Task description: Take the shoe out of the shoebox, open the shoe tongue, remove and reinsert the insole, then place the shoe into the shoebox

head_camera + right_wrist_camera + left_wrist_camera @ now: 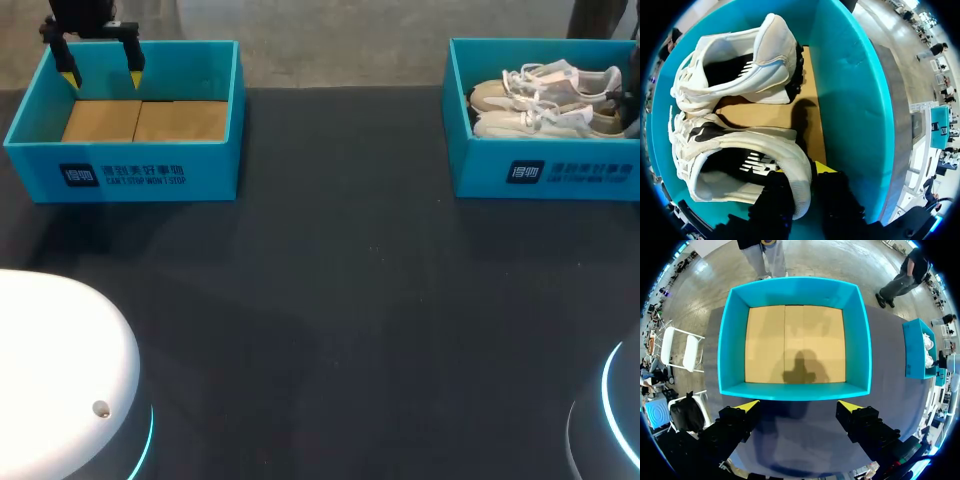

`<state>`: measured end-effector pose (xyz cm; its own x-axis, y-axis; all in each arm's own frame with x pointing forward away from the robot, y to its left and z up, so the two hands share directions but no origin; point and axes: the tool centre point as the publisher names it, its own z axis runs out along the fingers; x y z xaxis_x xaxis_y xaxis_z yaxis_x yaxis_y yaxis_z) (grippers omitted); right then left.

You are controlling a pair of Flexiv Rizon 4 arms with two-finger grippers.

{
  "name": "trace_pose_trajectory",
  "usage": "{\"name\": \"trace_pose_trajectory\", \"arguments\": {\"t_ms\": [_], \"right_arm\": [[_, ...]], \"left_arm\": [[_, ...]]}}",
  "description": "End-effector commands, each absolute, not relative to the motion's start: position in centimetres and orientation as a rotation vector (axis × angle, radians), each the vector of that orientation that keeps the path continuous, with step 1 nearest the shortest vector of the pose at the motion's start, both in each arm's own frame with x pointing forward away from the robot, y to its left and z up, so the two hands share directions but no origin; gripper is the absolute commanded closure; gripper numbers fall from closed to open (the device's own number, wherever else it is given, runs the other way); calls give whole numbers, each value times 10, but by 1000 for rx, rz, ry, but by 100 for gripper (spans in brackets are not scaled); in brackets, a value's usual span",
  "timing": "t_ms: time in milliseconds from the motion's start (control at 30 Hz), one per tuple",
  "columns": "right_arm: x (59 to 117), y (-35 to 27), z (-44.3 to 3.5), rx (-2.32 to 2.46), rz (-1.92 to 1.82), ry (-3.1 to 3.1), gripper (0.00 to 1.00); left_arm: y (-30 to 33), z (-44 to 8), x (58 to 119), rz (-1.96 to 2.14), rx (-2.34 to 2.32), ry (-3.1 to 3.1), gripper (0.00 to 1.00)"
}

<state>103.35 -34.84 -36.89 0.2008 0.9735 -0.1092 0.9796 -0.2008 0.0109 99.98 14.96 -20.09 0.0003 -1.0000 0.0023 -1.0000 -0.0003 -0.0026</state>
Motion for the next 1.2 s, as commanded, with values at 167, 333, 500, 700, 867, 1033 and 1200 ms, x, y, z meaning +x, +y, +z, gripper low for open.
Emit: {"name": "trace_pose_trajectory", "arguments": {"t_ms": [167, 333, 500, 700, 867, 1033, 1200], "right_arm": [[1026, -343, -348, 2312, -116, 1963, 100], [1019, -346, -330, 2346, -183, 1929, 100], [1010, -347, -312, 2413, -228, 1853, 100], [1008, -343, -291, 2411, -187, 1804, 100], [1007, -337, -270, 2398, -175, 1795, 100], [1006, -331, -246, 2384, -173, 1791, 100], [1002, -322, -215, 2363, -164, 1786, 100]], "left_arm": [[150, -200, 1000, -3, -2222, 2221, 0], [150, -200, 1000, -3, -2222, 2221, 0], [150, -200, 1000, -3, -2222, 2221, 0], [150, -200, 1000, -3, -2222, 2221, 0], [150, -200, 1000, -3, -2222, 2221, 0], [150, -200, 1000, -3, -2222, 2221, 0], [150, -200, 1000, -3, -2222, 2221, 0]]}}
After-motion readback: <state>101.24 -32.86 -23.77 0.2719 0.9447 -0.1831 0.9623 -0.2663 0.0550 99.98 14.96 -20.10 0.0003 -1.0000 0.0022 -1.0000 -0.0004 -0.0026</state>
